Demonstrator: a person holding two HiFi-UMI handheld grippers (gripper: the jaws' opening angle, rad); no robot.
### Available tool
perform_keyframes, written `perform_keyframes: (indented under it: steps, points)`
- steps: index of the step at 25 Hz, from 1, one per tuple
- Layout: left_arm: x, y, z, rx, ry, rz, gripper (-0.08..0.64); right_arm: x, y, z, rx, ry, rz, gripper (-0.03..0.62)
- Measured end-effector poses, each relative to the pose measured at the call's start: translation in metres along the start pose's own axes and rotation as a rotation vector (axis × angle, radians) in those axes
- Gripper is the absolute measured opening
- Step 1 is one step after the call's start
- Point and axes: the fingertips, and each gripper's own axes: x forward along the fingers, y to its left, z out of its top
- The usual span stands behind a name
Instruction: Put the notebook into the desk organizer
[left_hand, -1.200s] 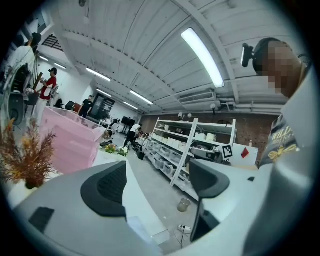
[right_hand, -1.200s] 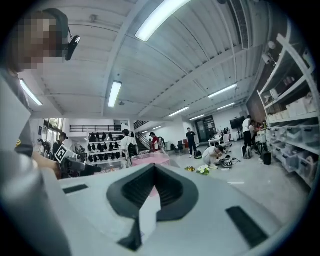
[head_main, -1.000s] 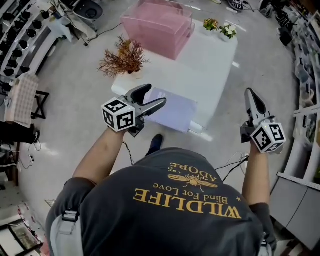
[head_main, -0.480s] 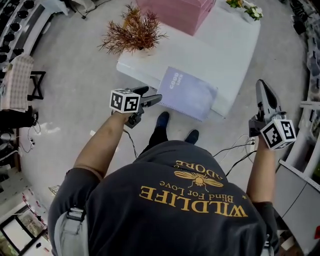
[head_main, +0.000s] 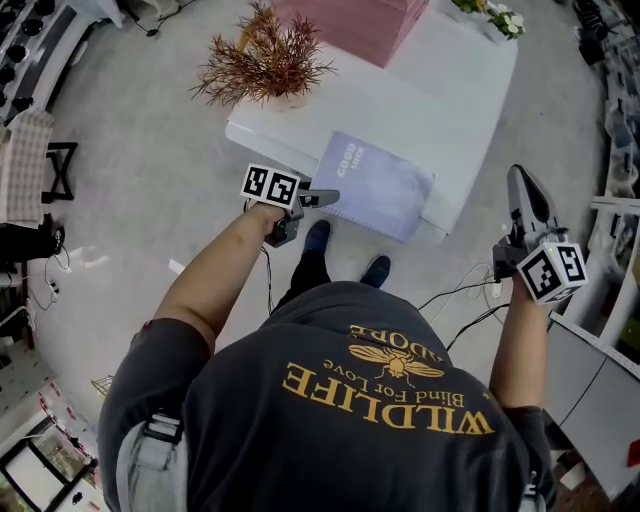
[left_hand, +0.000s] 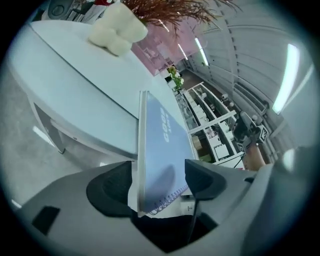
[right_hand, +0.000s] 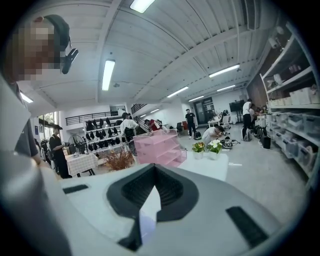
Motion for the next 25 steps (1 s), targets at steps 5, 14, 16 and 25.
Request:
perform_keyframes:
  steps: [5, 14, 16, 25]
  points:
    - [0.008, 0.000, -0.003, 0.019, 0.032, 0.071, 0.225, -0.005, 0.002, -0.001, 0.002, 0.004, -0.003, 0.000]
    - [-0.007, -0.032, -0.005, 0.022, 0.058, 0.141, 0.058, -0.023, -0.010, 0.003, 0.014, -0.018, -0.010, 0.000]
    - [-0.013, -0.050, -0.001, 0.015, 0.030, 0.107, 0.035, -0.027, -0.013, 0.008, 0.017, -0.033, -0.009, 0.000]
    - [-0.028, -0.158, 0.026, 0.196, -0.039, 0.035, 0.031, -0.059, -0.036, 0.043, -0.011, -0.105, 0.015, 0.000]
